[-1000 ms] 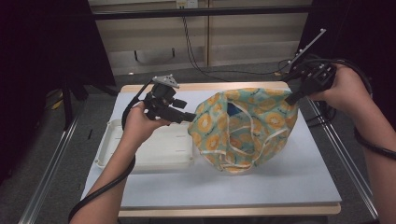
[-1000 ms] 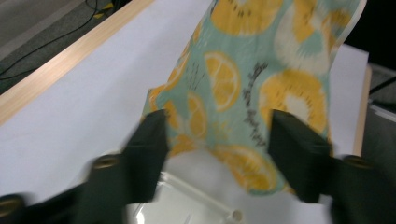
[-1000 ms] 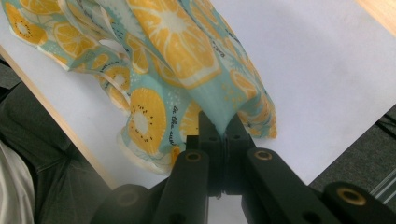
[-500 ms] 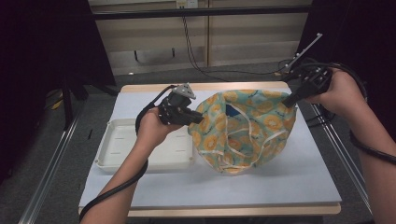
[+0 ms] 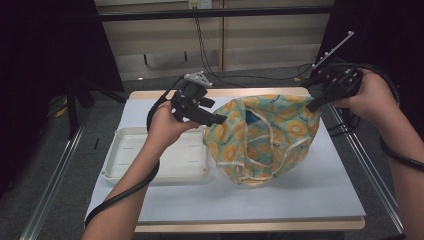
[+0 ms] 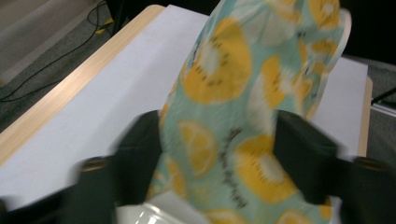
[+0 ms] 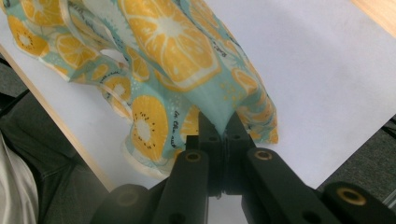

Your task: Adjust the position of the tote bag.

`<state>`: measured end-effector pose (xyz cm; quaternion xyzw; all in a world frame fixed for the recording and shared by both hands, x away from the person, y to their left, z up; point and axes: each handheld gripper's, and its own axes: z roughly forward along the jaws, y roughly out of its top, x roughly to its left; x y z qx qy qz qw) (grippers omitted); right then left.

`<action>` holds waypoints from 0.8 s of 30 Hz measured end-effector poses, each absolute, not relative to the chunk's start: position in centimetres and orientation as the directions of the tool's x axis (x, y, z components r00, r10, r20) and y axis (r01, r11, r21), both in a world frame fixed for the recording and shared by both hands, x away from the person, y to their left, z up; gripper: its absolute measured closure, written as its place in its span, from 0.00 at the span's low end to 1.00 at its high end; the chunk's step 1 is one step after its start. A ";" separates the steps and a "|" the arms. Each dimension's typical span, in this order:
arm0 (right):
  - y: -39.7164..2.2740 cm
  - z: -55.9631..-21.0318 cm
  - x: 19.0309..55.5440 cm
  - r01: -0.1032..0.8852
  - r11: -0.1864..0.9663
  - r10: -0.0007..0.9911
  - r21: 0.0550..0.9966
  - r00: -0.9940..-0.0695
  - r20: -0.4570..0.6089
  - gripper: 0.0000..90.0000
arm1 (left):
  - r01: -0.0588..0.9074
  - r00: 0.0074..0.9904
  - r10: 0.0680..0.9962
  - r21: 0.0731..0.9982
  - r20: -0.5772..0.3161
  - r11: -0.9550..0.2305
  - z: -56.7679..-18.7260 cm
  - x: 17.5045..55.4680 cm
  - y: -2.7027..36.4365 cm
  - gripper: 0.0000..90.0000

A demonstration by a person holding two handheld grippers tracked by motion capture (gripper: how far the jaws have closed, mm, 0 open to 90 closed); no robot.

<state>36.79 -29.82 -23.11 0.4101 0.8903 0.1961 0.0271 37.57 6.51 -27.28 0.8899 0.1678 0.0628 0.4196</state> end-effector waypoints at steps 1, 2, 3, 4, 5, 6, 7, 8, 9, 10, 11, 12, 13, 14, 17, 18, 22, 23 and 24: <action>-29.8 -23.2 36.8 0.717 0.592 0.738 0.368 -0.666 0.109 0.99 | 0.249 0.937 0.346 0.768 -0.037 -0.590 -27.4 37.4 6.2 0.26; -29.7 -23.2 36.7 0.715 0.591 0.737 0.374 -0.667 0.110 0.99 | 0.253 0.939 0.341 0.756 -0.042 -0.604 -27.6 37.4 6.0 0.19; -29.7 -23.2 36.7 0.716 0.589 0.738 0.374 -0.666 0.114 0.99 | 0.256 0.943 0.329 0.739 -0.049 -0.624 -28.0 37.4 5.7 0.15; -29.7 -23.2 36.6 0.716 0.591 0.738 0.372 -0.666 0.110 0.99 | 0.253 0.943 0.331 0.726 -0.037 -0.639 -28.5 37.3 5.4 0.14; -29.6 -23.3 36.6 0.714 0.591 0.737 0.375 -0.667 0.109 0.99 | 0.255 0.939 0.343 0.708 -0.018 -0.659 -29.0 37.3 5.1 0.10; -29.5 -23.3 36.5 0.719 0.588 0.741 0.370 -0.662 0.111 0.99 | 0.267 0.934 0.357 0.688 -0.012 -0.675 -29.8 37.4 4.7 0.07; -29.5 -23.3 36.5 0.717 0.591 0.740 0.369 -0.664 0.105 0.98 | 0.272 0.933 0.359 0.685 -0.016 -0.676 -30.2 37.5 4.6 0.07; -29.4 -23.3 36.5 0.717 0.593 0.739 0.366 -0.665 0.105 0.98 | 0.273 0.935 0.355 0.678 -0.020 -0.683 -30.6 37.7 4.5 0.07; -29.4 -23.4 36.5 0.715 0.593 0.738 0.370 -0.666 0.105 0.98 | 0.285 0.936 0.349 0.682 -0.045 -0.674 -31.0 37.9 4.4 0.12; -29.3 -23.4 36.5 0.721 0.586 0.743 0.370 -0.660 0.110 0.98 | 0.274 0.942 0.330 0.688 -0.053 -0.672 -31.3 38.2 4.4 0.27; -29.2 -23.6 36.5 0.719 0.588 0.740 0.370 -0.663 0.110 0.98 | 0.278 0.942 0.330 0.692 -0.061 -0.666 -31.5 38.3 4.3 0.39; -29.2 -23.7 36.6 0.712 0.597 0.735 0.369 -0.670 0.104 0.97 | 0.275 0.943 0.327 0.685 -0.056 -0.675 -31.6 38.4 4.3 0.56; -29.1 -23.8 36.6 0.720 0.589 0.742 0.366 -0.662 0.108 0.97 | 0.262 0.944 0.328 0.680 -0.034 -0.685 -31.6 38.5 4.2 0.69; -29.0 -23.9 36.7 0.718 0.592 0.739 0.365 -0.665 0.109 0.97 | 0.260 0.947 0.318 0.680 -0.041 -0.686 -31.6 38.6 4.3 0.79; -29.0 -24.1 36.9 0.718 0.592 0.738 0.367 -0.666 0.111 0.98 | 0.266 0.946 0.321 0.689 -0.050 -0.674 -31.1 38.8 4.6 1.00; -29.1 -24.1 36.9 0.714 0.593 0.735 0.371 -0.669 0.113 0.98 | 0.263 0.947 0.317 0.687 -0.050 -0.677 -30.8 38.9 4.8 1.00; -29.8 -24.0 36.9 0.721 0.577 0.739 0.383 -0.661 0.131 0.99 | 0.273 0.946 0.317 0.701 -0.071 -0.659 -29.5 39.1 5.4 1.00; -30.0 -23.9 36.9 0.711 0.583 0.733 0.394 -0.669 0.122 0.99 | 0.261 0.949 0.308 0.718 -0.068 -0.645 -28.2 39.3 5.9 1.00; -30.2 -23.7 36.8 0.716 0.572 0.740 0.399 -0.661 0.124 0.99 | 0.258 0.948 0.312 0.726 -0.064 -0.637 -27.8 39.4 6.1 1.00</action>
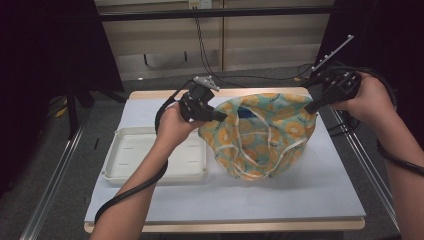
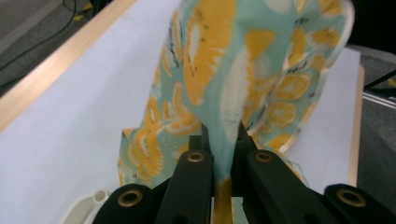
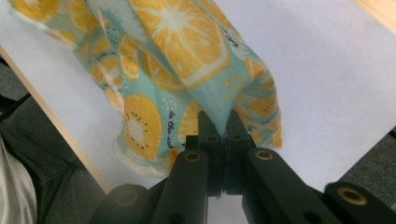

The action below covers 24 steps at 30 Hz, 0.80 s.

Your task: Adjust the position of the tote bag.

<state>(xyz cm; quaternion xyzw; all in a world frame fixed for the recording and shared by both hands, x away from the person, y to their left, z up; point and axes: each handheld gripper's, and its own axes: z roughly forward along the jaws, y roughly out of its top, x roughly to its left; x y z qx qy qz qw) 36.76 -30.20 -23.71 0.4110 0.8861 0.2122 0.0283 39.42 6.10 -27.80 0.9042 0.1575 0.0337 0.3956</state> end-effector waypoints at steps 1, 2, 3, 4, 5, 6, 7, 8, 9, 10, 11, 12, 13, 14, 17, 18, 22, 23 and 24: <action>-30.3 -23.6 36.7 0.720 0.570 0.743 0.396 -0.657 0.125 0.99 | 0.265 0.944 0.323 0.736 -0.066 -0.623 -27.2 39.5 6.3 1.00; -30.4 -23.5 36.7 0.717 0.570 0.743 0.401 -0.658 0.122 0.99 | 0.263 0.944 0.325 0.739 -0.064 -0.620 -26.8 39.7 6.4 1.00; -30.6 -23.4 36.6 0.722 0.565 0.746 0.400 -0.654 0.126 0.99 | 0.258 0.943 0.328 0.741 -0.053 -0.620 -26.3 39.8 6.4 1.00; -30.7 -23.3 36.6 0.722 0.562 0.746 0.404 -0.653 0.129 0.99 | 0.261 0.942 0.330 0.740 -0.056 -0.620 -26.0 40.0 6.3 1.00; -30.8 -23.2 36.7 0.721 0.559 0.748 0.410 -0.652 0.127 0.99 | 0.265 0.942 0.328 0.741 -0.063 -0.617 -25.9 40.2 6.3 1.00; -30.8 -23.1 36.7 0.725 0.554 0.751 0.409 -0.647 0.129 0.99 | 0.267 0.942 0.329 0.748 -0.069 -0.607 -25.6 40.4 6.2 1.00; -30.9 -23.1 36.8 0.725 0.552 0.751 0.412 -0.647 0.131 0.99 | 0.273 0.938 0.338 0.751 -0.071 -0.601 -25.4 40.7 6.1 1.00; -30.9 -23.1 36.9 0.729 0.548 0.756 0.410 -0.642 0.130 0.99 | 0.266 0.938 0.341 0.749 -0.057 -0.607 -25.3 41.0 6.1 1.00; -31.0 -23.1 37.0 0.723 0.556 0.750 0.410 -0.649 0.128 0.99 | 0.281 0.933 0.353 0.752 -0.069 -0.596 -25.3 41.4 6.0 1.00; -30.9 -23.2 37.0 0.726 0.553 0.752 0.409 -0.646 0.130 0.99 | 0.287 0.930 0.362 0.747 -0.067 -0.599 -25.3 41.8 5.9 0.99; -30.9 -23.4 37.1 0.720 0.563 0.747 0.405 -0.653 0.122 0.99 | 0.294 0.927 0.369 0.739 -0.066 -0.606 -25.4 42.2 5.8 0.99; -30.9 -23.5 37.1 0.720 0.564 0.748 0.405 -0.653 0.119 0.99 | 0.309 0.924 0.374 0.739 -0.082 -0.599 -25.6 42.7 5.7 0.99; -30.9 -23.8 37.2 0.718 0.566 0.746 0.404 -0.655 0.119 0.99 | 0.324 0.921 0.378 0.735 -0.099 -0.596 -25.7 43.1 5.7 1.00; -30.9 -24.0 37.3 0.715 0.575 0.743 0.398 -0.660 0.114 0.99 | 0.328 0.916 0.391 0.731 -0.091 -0.598 -25.8 43.4 5.6 1.00; -31.1 -24.7 37.6 0.730 0.560 0.751 0.392 -0.647 0.131 0.99 | 0.350 0.910 0.399 0.718 -0.109 -0.602 -26.4 44.0 5.3 0.99; -31.0 -25.1 37.7 0.731 0.560 0.751 0.388 -0.647 0.134 0.99 | 0.353 0.911 0.398 0.711 -0.112 -0.608 -26.6 44.2 5.2 0.99; -30.8 -26.0 37.8 0.729 0.567 0.744 0.384 -0.653 0.141 0.99 | 0.368 0.909 0.394 0.701 -0.135 -0.611 -27.5 44.5 5.1 1.00; -30.8 -26.0 37.8 0.728 0.568 0.741 0.385 -0.655 0.145 0.99 | 0.364 0.912 0.387 0.702 -0.134 -0.612 -27.4 44.4 5.2 1.00; -30.8 -26.0 37.7 0.728 0.568 0.742 0.384 -0.655 0.145 0.99 | 0.354 0.915 0.383 0.706 -0.126 -0.614 -27.3 44.3 5.3 0.99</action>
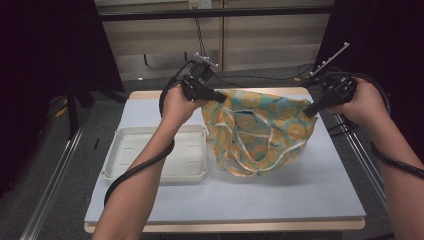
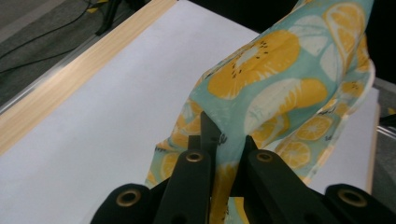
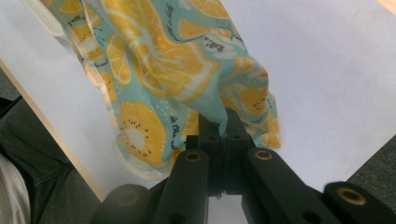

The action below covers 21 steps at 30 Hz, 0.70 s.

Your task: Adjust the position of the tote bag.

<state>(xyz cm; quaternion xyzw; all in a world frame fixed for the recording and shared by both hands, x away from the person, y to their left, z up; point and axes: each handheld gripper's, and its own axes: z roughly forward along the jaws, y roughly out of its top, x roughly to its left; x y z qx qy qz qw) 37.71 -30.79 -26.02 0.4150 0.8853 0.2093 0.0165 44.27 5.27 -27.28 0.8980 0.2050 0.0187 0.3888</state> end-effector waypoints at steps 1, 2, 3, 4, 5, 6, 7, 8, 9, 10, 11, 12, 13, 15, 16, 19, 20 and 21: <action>-30.8 -26.0 37.6 0.726 0.570 0.741 0.386 -0.657 0.140 0.99 | 0.349 0.917 0.381 0.700 -0.118 -0.623 -27.1 44.2 5.3 0.97; -30.9 -25.9 37.6 0.730 0.568 0.744 0.380 -0.653 0.142 0.98 | 0.353 0.915 0.385 0.695 -0.119 -0.626 -27.0 44.1 5.4 0.92; -30.9 -25.9 37.5 0.731 0.572 0.746 0.373 -0.652 0.134 0.95 | 0.354 0.916 0.382 0.692 -0.122 -0.629 -26.9 44.1 5.4 0.89; -30.9 -25.8 37.4 0.734 0.568 0.752 0.373 -0.647 0.127 0.93 | 0.351 0.919 0.375 0.691 -0.123 -0.632 -26.9 44.0 5.5 0.91; -30.9 -25.8 37.3 0.731 0.569 0.752 0.377 -0.648 0.120 0.91 | 0.350 0.921 0.367 0.686 -0.129 -0.638 -26.7 43.8 5.6 0.93; -30.9 -25.7 37.2 0.726 0.571 0.750 0.385 -0.651 0.116 0.84 | 0.351 0.922 0.362 0.694 -0.138 -0.629 -26.7 43.6 5.6 0.96; -30.8 -25.7 37.0 0.719 0.575 0.747 0.390 -0.656 0.108 0.75 | 0.346 0.925 0.355 0.693 -0.137 -0.633 -26.7 43.5 5.6 0.96; -30.7 -25.6 36.9 0.717 0.572 0.749 0.397 -0.655 0.103 0.69 | 0.344 0.925 0.354 0.693 -0.137 -0.634 -26.6 43.3 5.6 0.97; -30.6 -25.5 36.7 0.715 0.572 0.753 0.402 -0.652 0.088 0.65 | 0.342 0.927 0.348 0.692 -0.138 -0.636 -26.6 43.2 5.6 0.99; -30.5 -25.4 36.5 0.708 0.581 0.752 0.400 -0.656 0.068 0.58 | 0.338 0.929 0.343 0.694 -0.138 -0.635 -26.6 43.0 5.5 0.99; -30.4 -25.2 36.4 0.705 0.580 0.754 0.408 -0.654 0.057 0.51 | 0.333 0.932 0.338 0.688 -0.134 -0.645 -26.4 42.7 5.4 0.99; -30.2 -25.0 36.2 0.696 0.582 0.756 0.421 -0.654 0.036 0.46 | 0.333 0.933 0.333 0.688 -0.139 -0.645 -26.3 42.6 5.3 1.00; -30.1 -24.9 36.1 0.696 0.580 0.759 0.424 -0.651 0.030 0.46 | 0.326 0.934 0.332 0.692 -0.132 -0.644 -26.2 42.5 5.3 1.00; -29.8 -24.3 35.9 0.674 0.594 0.746 0.440 -0.666 0.013 0.45 | 0.321 0.936 0.330 0.688 -0.125 -0.651 -25.9 42.3 5.1 1.00; -29.5 -24.0 35.9 0.655 0.605 0.733 0.452 -0.681 0.005 0.46 | 0.318 0.937 0.326 0.691 -0.125 -0.649 -25.8 42.3 4.9 1.00; -28.4 -23.3 35.8 0.625 0.639 0.708 0.448 -0.706 -0.025 0.50 | 0.312 0.939 0.322 0.687 -0.120 -0.656 -25.5 42.3 4.6 1.00; -28.0 -23.1 35.9 0.618 0.653 0.701 0.437 -0.712 -0.041 0.56 | 0.316 0.938 0.322 0.687 -0.125 -0.655 -25.4 42.3 4.5 1.00; -27.5 -23.0 36.1 0.620 0.660 0.692 0.424 -0.721 -0.022 0.64 | 0.313 0.940 0.319 0.685 -0.122 -0.658 -25.3 42.4 4.5 1.00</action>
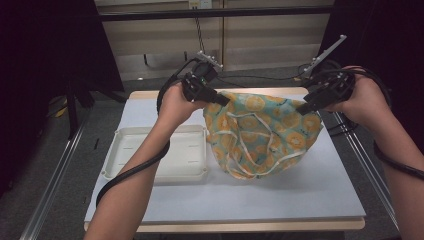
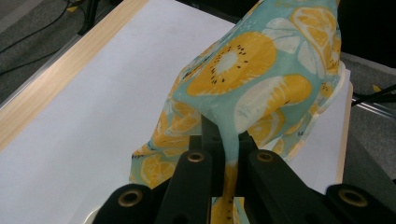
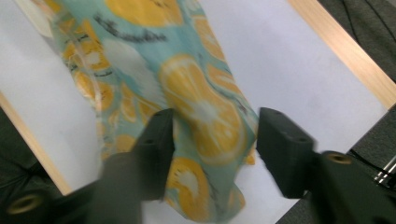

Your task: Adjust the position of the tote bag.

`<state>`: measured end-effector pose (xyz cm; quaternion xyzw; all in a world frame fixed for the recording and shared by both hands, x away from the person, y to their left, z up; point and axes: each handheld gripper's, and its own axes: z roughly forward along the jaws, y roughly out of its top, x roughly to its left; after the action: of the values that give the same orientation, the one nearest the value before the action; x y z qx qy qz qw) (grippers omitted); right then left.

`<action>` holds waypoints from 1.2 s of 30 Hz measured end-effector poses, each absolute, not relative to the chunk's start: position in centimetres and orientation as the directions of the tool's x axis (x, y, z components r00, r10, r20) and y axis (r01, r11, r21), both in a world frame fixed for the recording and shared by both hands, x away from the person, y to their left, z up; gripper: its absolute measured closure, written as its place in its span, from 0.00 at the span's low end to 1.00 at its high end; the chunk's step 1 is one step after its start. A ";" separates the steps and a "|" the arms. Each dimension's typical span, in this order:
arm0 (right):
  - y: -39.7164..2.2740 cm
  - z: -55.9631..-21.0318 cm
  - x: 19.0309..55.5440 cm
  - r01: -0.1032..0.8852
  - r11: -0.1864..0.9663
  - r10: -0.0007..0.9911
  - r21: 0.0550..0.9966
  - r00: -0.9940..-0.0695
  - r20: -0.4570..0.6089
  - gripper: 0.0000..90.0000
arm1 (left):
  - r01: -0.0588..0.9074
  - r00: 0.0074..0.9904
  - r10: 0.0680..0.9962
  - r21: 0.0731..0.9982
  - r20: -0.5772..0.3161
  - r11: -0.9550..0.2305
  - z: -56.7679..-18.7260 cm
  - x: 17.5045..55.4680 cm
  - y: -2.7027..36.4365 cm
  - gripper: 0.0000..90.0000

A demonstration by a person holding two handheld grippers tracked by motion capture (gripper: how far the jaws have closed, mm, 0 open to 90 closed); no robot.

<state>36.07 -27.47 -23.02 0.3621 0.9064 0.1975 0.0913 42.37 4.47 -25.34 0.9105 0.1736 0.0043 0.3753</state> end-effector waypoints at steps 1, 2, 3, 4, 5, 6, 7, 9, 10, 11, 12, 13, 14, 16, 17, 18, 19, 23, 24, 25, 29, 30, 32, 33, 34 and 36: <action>-27.2 -22.9 36.1 0.616 0.668 0.684 0.418 -0.729 -0.019 0.65 | 0.314 0.939 0.320 0.682 -0.123 -0.660 -25.2 42.4 4.4 1.00; -26.8 -22.9 36.3 0.617 0.667 0.686 0.418 -0.727 -0.022 0.68 | 0.314 0.940 0.319 0.679 -0.122 -0.663 -25.2 42.3 4.4 1.00; -26.5 -22.9 36.5 0.615 0.673 0.681 0.411 -0.732 -0.021 0.75 | 0.316 0.939 0.321 0.677 -0.124 -0.665 -25.1 42.3 4.4 1.00; -26.3 -22.9 36.7 0.610 0.681 0.672 0.405 -0.740 -0.016 0.77 | 0.315 0.940 0.318 0.675 -0.123 -0.668 -25.1 42.3 4.4 1.00; -26.1 -22.9 36.8 0.611 0.684 0.673 0.398 -0.740 -0.020 0.84 | 0.310 0.942 0.314 0.673 -0.121 -0.672 -25.1 42.4 4.3 1.00; -26.0 -22.8 36.9 0.615 0.688 0.675 0.384 -0.737 -0.029 0.90 | 0.307 0.943 0.312 0.672 -0.118 -0.674 -25.0 42.4 4.3 1.00; -26.0 -22.7 37.0 0.612 0.696 0.670 0.376 -0.742 -0.030 0.94 | 0.308 0.943 0.311 0.669 -0.119 -0.676 -25.0 42.4 4.3 1.00; -26.2 -22.3 37.2 0.619 0.699 0.665 0.357 -0.747 -0.008 0.99 | 0.308 0.943 0.309 0.669 -0.121 -0.676 -24.9 42.5 4.3 1.00; -26.2 -22.2 37.2 0.615 0.705 0.659 0.353 -0.752 -0.006 1.00 | 0.311 0.943 0.307 0.673 -0.130 -0.671 -24.9 42.5 4.3 1.00; -26.2 -22.0 37.3 0.615 0.710 0.657 0.342 -0.754 -0.007 1.00 | 0.303 0.945 0.304 0.671 -0.120 -0.677 -24.7 42.5 4.3 1.00; -26.2 -21.8 37.4 0.618 0.711 0.657 0.334 -0.754 -0.004 1.00 | 0.298 0.947 0.300 0.673 -0.117 -0.677 -24.5 42.5 4.3 1.00; -26.2 -21.6 37.5 0.614 0.720 0.650 0.325 -0.760 -0.004 1.00 | 0.299 0.946 0.301 0.674 -0.119 -0.676 -24.3 42.5 4.2 1.00; -26.2 -21.2 37.6 0.615 0.720 0.651 0.321 -0.759 -0.004 1.00 | 0.295 0.948 0.298 0.673 -0.115 -0.678 -24.1 42.6 4.2 1.00; -26.3 -20.6 37.8 0.617 0.711 0.654 0.338 -0.757 0.006 1.00 | 0.299 0.947 0.296 0.673 -0.124 -0.677 -23.8 42.7 4.2 1.00; -26.5 -20.1 37.8 0.620 0.705 0.657 0.343 -0.754 0.012 1.00 | 0.304 0.945 0.299 0.679 -0.128 -0.669 -23.6 42.8 4.3 1.00; -26.7 -19.7 37.8 0.619 0.695 0.661 0.367 -0.750 0.013 1.00 | 0.305 0.945 0.302 0.679 -0.127 -0.667 -23.4 42.8 4.4 1.00; -27.0 -19.3 37.9 0.618 0.684 0.664 0.388 -0.748 0.020 1.00 | 0.301 0.946 0.298 0.683 -0.127 -0.666 -23.3 42.9 4.4 1.00; -27.8 -18.6 38.2 0.619 0.677 0.669 0.398 -0.743 0.019 1.00 | 0.303 0.946 0.294 0.696 -0.137 -0.651 -22.8 43.3 4.5 1.00; -27.8 -18.5 38.3 0.617 0.676 0.672 0.404 -0.741 0.008 1.00 | 0.309 0.944 0.297 0.701 -0.143 -0.643 -22.7 43.5 4.4 1.00; -27.9 -18.5 38.5 0.619 0.669 0.679 0.412 -0.734 0.001 1.00 | 0.315 0.941 0.308 0.701 -0.141 -0.639 -22.8 43.7 4.3 0.99; -27.9 -19.4 39.2 0.611 0.667 0.684 0.427 -0.729 -0.025 1.00 | 0.358 0.921 0.365 0.669 -0.137 -0.652 -24.0 45.1 3.8 0.99; -27.9 -19.8 39.5 0.621 0.656 0.694 0.430 -0.719 -0.021 1.00 | 0.373 0.916 0.374 0.660 -0.147 -0.653 -24.5 45.5 3.6 0.99; -27.7 -20.9 39.9 0.630 0.652 0.698 0.422 -0.716 -0.010 1.00 | 0.402 0.906 0.383 0.644 -0.179 -0.651 -25.6 45.9 3.3 0.99; -27.7 -21.3 40.0 0.635 0.652 0.700 0.414 -0.714 -0.008 1.00 | 0.409 0.904 0.384 0.634 -0.185 -0.657 -26.1 46.0 3.2 0.99; -27.6 -21.9 40.1 0.642 0.650 0.702 0.406 -0.712 0.002 1.00 | 0.409 0.906 0.377 0.628 -0.191 -0.663 -26.5 46.1 3.1 0.99; -27.7 -22.9 40.2 0.642 0.656 0.695 0.397 -0.719 0.016 1.00 | 0.405 0.909 0.367 0.632 -0.199 -0.660 -27.3 46.0 2.9 0.99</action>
<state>40.25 -27.74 -22.95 0.3682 0.9073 0.1909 0.0689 46.02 2.92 -27.27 0.9107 0.2121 -0.0268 0.3535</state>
